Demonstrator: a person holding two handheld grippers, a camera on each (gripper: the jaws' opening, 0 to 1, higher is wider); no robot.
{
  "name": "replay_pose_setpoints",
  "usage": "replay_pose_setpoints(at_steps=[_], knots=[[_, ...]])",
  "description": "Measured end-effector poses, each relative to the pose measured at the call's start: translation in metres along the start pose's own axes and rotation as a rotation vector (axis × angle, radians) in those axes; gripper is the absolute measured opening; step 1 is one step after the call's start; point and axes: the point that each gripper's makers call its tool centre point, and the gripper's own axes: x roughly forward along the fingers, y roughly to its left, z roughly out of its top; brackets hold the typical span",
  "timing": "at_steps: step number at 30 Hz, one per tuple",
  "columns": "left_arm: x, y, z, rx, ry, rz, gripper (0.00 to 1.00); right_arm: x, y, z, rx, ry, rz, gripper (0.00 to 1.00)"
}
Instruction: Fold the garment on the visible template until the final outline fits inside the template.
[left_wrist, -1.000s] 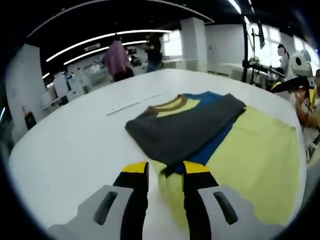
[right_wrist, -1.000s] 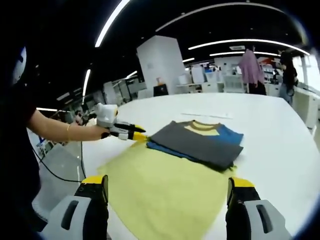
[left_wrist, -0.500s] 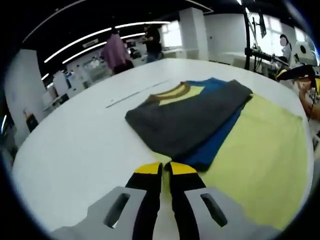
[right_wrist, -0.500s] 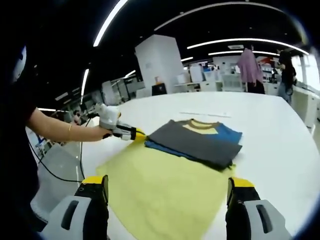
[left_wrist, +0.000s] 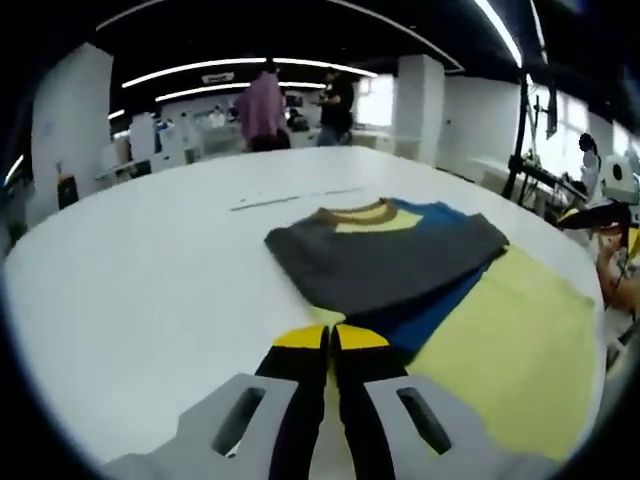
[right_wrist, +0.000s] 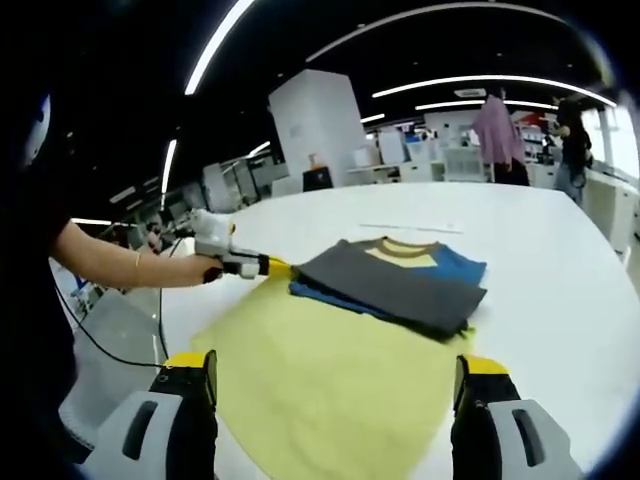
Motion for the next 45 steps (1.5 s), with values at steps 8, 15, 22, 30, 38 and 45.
replay_pose_setpoints(at_steps=[8, 15, 22, 30, 38, 45], knots=[[0.0, 0.012, -0.008, -0.083, -0.017, 0.023, 0.0, -0.001, -0.001, -0.002, 0.008, 0.002, -0.008, 0.98], [-0.001, 0.021, -0.017, -0.205, -0.026, 0.044, 0.0, -0.002, -0.002, -0.002, 0.012, -0.003, -0.012, 0.98], [-0.002, 0.022, -0.022, -0.198, -0.006, 0.048, 0.0, -0.003, -0.003, -0.006, 0.017, 0.006, -0.013, 0.98], [-0.005, 0.022, -0.019, -0.089, 0.005, 0.052, 0.08, -0.003, -0.001, -0.006, 0.011, 0.008, -0.002, 0.99], [-0.017, 0.015, -0.012, 0.009, 0.0, 0.02, 0.39, -0.003, 0.002, -0.005, -0.013, 0.026, 0.019, 0.99], [-0.032, -0.009, -0.008, 0.113, -0.003, -0.072, 0.6, -0.005, 0.006, -0.007, -0.065, 0.07, 0.049, 0.99]])
